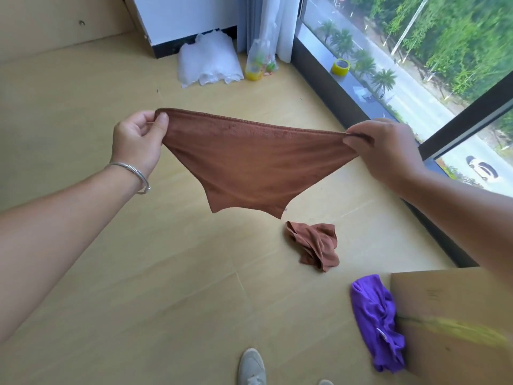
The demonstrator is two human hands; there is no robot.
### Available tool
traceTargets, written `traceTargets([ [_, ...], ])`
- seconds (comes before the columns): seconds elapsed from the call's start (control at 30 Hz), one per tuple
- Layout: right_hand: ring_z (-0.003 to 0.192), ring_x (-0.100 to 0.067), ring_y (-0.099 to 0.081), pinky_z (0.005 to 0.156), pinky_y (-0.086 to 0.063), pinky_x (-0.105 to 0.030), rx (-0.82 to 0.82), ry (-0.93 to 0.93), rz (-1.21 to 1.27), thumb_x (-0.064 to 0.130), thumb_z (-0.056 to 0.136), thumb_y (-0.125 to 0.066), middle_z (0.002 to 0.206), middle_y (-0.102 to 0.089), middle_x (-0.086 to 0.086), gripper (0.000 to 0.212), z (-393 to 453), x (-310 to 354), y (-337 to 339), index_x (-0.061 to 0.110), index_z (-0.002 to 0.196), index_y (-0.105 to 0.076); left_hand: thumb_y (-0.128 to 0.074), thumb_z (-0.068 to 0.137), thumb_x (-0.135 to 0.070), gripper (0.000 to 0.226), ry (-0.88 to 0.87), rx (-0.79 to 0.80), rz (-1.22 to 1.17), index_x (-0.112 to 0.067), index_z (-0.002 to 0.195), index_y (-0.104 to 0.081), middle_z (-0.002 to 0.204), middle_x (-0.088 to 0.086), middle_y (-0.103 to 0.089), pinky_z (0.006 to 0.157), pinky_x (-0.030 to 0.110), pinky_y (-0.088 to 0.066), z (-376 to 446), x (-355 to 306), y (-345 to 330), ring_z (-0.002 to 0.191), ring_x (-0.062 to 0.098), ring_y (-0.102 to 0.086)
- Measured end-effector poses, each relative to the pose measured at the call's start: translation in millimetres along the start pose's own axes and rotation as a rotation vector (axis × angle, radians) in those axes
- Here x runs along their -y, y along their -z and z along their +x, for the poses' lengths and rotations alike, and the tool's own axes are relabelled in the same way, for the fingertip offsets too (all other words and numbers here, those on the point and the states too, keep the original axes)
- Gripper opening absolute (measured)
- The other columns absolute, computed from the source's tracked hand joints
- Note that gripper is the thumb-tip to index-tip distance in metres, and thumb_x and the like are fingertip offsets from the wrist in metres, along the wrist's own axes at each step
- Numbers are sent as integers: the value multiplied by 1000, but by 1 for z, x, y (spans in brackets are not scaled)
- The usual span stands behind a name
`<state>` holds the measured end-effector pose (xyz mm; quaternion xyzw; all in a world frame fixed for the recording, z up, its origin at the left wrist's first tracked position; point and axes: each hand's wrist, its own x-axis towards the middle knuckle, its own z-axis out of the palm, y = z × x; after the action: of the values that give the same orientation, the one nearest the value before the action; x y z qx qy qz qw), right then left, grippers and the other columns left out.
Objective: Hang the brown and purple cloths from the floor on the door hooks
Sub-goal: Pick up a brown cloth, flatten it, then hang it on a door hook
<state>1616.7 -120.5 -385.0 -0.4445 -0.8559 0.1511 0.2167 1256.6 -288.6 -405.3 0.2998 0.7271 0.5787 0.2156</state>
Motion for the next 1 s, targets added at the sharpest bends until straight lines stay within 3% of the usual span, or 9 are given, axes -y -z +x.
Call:
traceTargets([
  [0.23, 77, -20, -57, 71, -48, -37, 166, 73, -5, 16, 90, -63, 88, -67, -7, 15, -71, -2, -31, 9, 98, -73, -60, 92, -27, 14, 128, -37, 42, -27, 79, -65, 63, -22, -67, 66, 13, -49, -83, 54, 28, 62, -7, -59],
  [0.4, 71, -22, -57, 61, -33, -19, 326, 48, 35, 15, 86, -67, 82, -64, -4, 10, -156, -23, -76, 14, 93, -74, -61, 89, -29, 14, 257, -46, 88, -30, 77, -69, 69, -21, -69, 76, 23, -50, -170, 121, 43, 68, -6, -62],
  [0.47, 73, -23, -61, 64, -38, -18, 382, 43, 91, 13, 84, -70, 82, -64, -1, 10, -193, -31, -93, 15, 92, -75, -61, 89, -29, 19, 303, -45, 118, -37, 76, -71, 69, -21, -69, 77, 23, -50, -208, 147, 48, 68, -6, -62],
  [0.53, 81, -24, -63, 72, -47, -28, 423, 61, 107, 14, 83, -72, 82, -64, 2, 8, -229, -40, -112, 15, 91, -75, -61, 91, -26, 25, 348, -43, 148, -41, 74, -71, 69, -22, -69, 75, 22, -49, -243, 173, 50, 66, -7, -61],
  [0.6, 78, -25, -62, 71, -50, -37, 466, 50, 102, 16, 83, -72, 81, -65, 0, 6, -262, -50, -133, 16, 89, -75, -61, 92, -22, 27, 385, -43, 171, -39, 74, -71, 68, -23, -69, 74, 21, -49, -274, 204, 52, 65, -8, -61],
  [0.7, 72, -19, -58, 66, -49, -39, 533, -3, 116, 17, 84, -71, 78, -61, 4, 5, -302, -65, -164, 19, 88, -73, -60, 92, -21, 24, 426, -54, 203, -34, 75, -69, 67, -24, -68, 61, 8, -45, -308, 247, 50, 61, -10, -58],
  [0.8, 69, -13, -57, 66, -48, -36, 596, -58, 102, 17, 85, -70, 78, -60, 8, 6, -327, -76, -198, 21, 89, -73, -60, 92, -19, 17, 469, -51, 200, -27, 79, -67, 65, -24, -67, 56, 5, -41, -325, 293, 44, 58, -11, -56],
  [0.93, 72, -14, -58, 68, -48, -36, 652, -142, 49, 16, 85, -68, 81, -61, 8, 8, -337, -89, -245, 21, 90, -72, -61, 92, -20, 15, 531, -16, 208, -27, 80, -68, 72, -14, -70, 56, 9, -42, -331, 346, 39, 63, -1, -58],
  [1.0, 77, -17, -60, 71, -49, -37, 665, -184, 41, 16, 86, -67, 85, -63, 6, 10, -336, -97, -270, 21, 93, -72, -60, 92, -21, 13, 554, 19, 208, -24, 82, -68, 78, -3, -70, 63, 18, -44, -326, 372, 36, 69, 10, -57],
])
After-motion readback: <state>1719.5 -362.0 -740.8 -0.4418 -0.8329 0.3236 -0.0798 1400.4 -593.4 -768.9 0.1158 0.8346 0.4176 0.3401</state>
